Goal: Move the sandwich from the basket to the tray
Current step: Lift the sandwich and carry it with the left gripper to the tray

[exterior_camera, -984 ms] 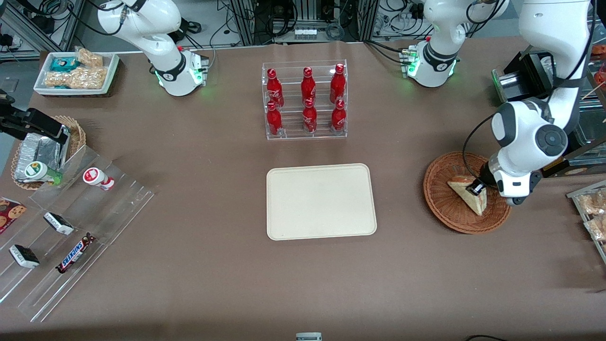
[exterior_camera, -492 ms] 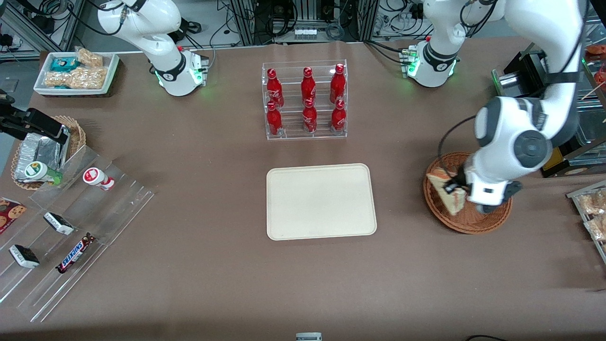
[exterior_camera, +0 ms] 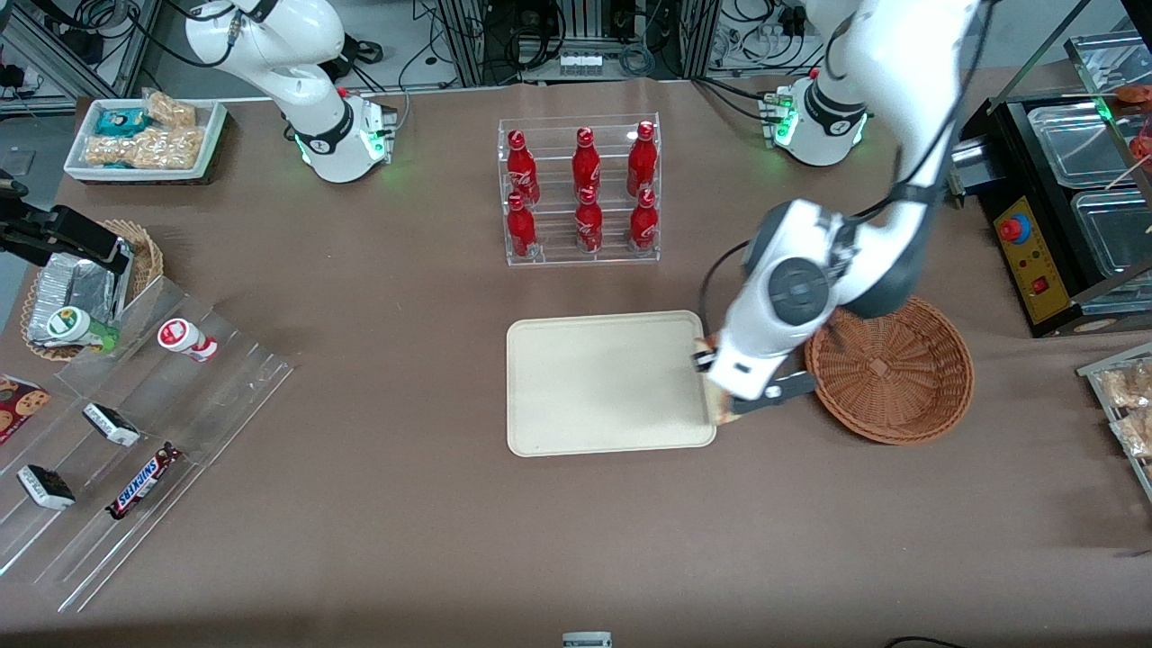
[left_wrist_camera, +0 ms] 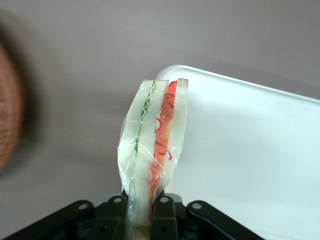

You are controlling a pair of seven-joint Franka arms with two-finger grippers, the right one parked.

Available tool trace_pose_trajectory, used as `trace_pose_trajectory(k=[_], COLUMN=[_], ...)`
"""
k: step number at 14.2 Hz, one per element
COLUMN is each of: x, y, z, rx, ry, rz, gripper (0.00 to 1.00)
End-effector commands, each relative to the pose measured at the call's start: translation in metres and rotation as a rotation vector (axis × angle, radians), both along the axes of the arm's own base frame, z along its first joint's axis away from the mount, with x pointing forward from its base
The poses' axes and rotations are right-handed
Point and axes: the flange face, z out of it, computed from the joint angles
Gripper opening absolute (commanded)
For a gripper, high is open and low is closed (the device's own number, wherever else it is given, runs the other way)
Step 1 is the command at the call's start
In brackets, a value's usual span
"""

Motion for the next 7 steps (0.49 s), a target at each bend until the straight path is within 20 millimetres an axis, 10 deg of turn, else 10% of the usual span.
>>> trace_pose_trajectory(k=[1, 7], x=[0.010, -0.021], y=[-0.061, -0.131], z=[-0.021, -0.062], rx=[-0.024, -0.075], ry=[-0.023, -0.106], rz=[-0.053, -0.076], gripper=[0.08, 0.08])
